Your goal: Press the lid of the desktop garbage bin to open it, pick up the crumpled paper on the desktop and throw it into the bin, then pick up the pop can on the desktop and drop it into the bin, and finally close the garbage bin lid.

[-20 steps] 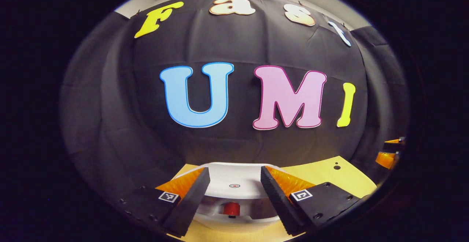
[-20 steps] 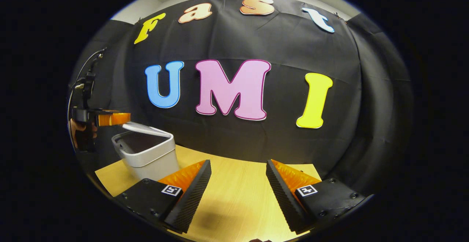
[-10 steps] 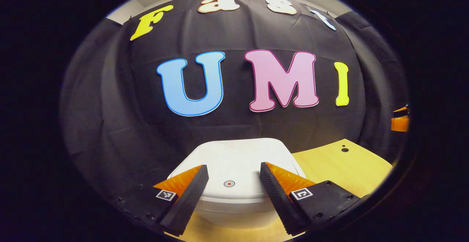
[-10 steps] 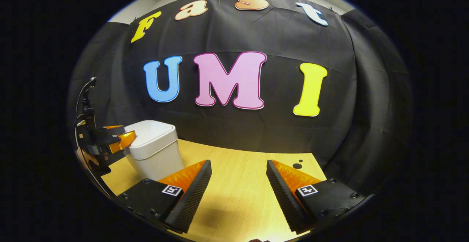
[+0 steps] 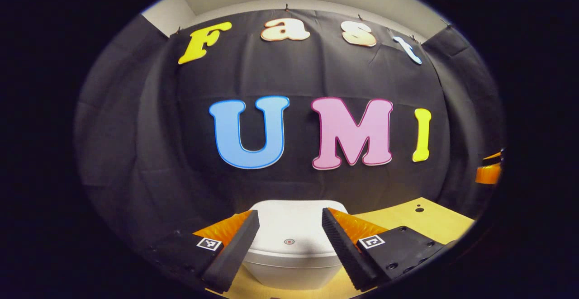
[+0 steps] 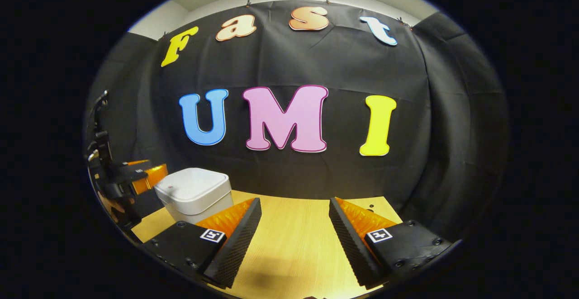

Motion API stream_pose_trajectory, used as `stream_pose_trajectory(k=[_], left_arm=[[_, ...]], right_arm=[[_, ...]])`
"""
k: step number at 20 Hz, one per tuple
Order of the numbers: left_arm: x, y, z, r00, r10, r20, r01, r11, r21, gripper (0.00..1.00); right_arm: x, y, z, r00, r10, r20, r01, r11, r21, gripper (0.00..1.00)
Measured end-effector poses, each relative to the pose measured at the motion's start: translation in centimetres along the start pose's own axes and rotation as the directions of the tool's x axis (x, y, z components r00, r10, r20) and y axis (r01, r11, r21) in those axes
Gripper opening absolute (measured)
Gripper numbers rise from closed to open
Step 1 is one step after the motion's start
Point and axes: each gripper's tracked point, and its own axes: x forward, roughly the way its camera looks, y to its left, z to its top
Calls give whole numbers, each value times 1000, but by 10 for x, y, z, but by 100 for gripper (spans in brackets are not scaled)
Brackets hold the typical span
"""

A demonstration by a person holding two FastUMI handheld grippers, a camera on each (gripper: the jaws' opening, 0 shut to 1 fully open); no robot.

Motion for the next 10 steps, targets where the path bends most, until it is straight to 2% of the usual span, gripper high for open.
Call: stream_pose_trajectory(k=[1, 4, 10], left_arm=[[-18, -4, 33, 998, -3, 62, 2, 1000, 17, 94], [-62, -15, 83, 987, -32, 161, 30, 999, 12, 94], [-112, -15, 88, 978, -36, 204, 42, 999, -22, 94]], right_arm=[[-5, 7, 5, 1000, -1, 9, 1, 1000, 0, 97], [-18, 29, 21, 999, -1, 48, 0, 1000, 3, 97], [-61, 52, 47, 981, -43, 187, 47, 999, -16, 97]])
